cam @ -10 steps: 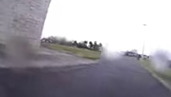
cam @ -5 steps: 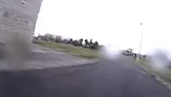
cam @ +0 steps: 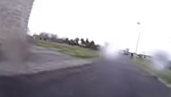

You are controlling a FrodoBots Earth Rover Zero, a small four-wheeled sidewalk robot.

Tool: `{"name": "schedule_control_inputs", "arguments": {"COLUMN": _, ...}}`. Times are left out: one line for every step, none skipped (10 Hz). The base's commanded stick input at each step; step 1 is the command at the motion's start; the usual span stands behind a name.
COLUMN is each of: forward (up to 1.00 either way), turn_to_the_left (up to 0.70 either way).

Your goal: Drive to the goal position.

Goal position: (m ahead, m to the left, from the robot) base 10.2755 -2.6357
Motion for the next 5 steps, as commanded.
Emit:
{"name": "schedule_control_inputs", "arguments": {"forward": 1.00, "turn_to_the_left": -0.40}}
{"name": "schedule_control_inputs", "arguments": {"forward": 1.00, "turn_to_the_left": -0.40}}
{"name": "schedule_control_inputs", "arguments": {"forward": 1.00, "turn_to_the_left": -0.40}}
{"name": "schedule_control_inputs", "arguments": {"forward": 1.00, "turn_to_the_left": 0.00}}
{"name": "schedule_control_inputs", "arguments": {"forward": 1.00, "turn_to_the_left": 0.00}}
